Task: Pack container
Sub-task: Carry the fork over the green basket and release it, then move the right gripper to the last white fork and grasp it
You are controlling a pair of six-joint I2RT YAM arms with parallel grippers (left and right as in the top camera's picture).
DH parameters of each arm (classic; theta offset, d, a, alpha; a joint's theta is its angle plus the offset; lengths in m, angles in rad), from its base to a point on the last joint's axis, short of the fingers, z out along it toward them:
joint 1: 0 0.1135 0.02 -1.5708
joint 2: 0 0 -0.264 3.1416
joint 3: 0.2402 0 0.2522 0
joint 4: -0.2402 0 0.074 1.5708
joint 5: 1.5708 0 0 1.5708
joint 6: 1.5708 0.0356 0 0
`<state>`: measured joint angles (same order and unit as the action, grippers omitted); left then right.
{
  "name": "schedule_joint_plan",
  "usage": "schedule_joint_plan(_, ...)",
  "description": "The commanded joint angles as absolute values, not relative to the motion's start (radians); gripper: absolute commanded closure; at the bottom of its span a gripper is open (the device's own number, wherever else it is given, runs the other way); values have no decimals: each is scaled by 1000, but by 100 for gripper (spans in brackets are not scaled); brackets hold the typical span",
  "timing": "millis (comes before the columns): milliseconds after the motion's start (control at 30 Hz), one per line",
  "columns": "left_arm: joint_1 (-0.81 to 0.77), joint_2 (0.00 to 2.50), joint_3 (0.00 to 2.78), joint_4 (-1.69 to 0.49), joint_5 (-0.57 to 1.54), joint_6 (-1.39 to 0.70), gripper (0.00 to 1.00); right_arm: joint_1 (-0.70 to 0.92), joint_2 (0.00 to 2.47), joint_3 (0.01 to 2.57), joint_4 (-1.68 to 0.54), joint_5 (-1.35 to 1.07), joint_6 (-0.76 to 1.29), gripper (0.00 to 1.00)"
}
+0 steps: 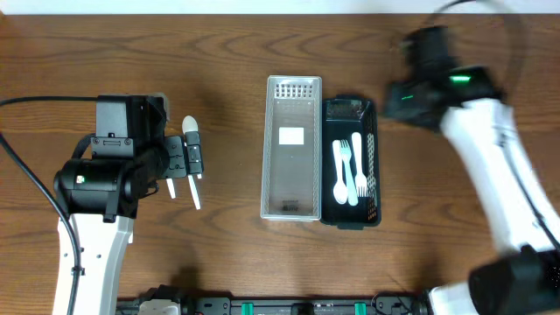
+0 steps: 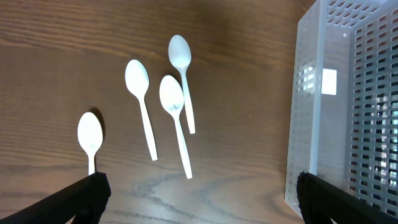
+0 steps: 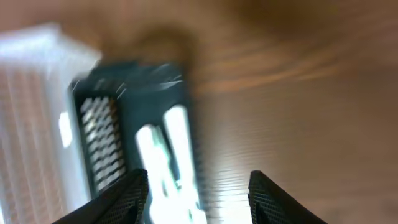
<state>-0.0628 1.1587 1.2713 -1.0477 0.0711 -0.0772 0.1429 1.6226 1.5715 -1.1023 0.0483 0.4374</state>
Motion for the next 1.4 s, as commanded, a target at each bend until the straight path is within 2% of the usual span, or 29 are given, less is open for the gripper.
schedule_joint_plan(0,-66,1164,1291,-1050,59,-64,2,-30,1565,1589,-1161,126,425,44)
schedule_joint_plan(167,-66,1164,1291,-1050,59,-64,2,-328,1567,1563,-1213,123,409,38)
schedule_joint_plan(333,-66,1164,1291,-1050,59,-64,2,-552,1591,1489,-1156,123,276,30)
schedule_joint_plan(467,-66,1164,1291,-1050,59,-64,2,-662,1635,1390,-1056,123,157,14)
schedule_joint_plan(700,-66,1164,1291,-1050,59,-64,2,-731,1732,1282,-933,123,140,7)
schedule_joint_plan(1133,-66,1164,1291,-1050,59,-64,2,-726,1966,1275,-855,67,140,9)
schedule_joint_plan(1267,-66,1164,1291,-1050,59,-64,2,-726,2008,1275,-848,66,141,11)
schedule_joint_plan(1367,-66,1163,1291,-1050,59,-64,2,-726,2016,1275,-845,66,141,18)
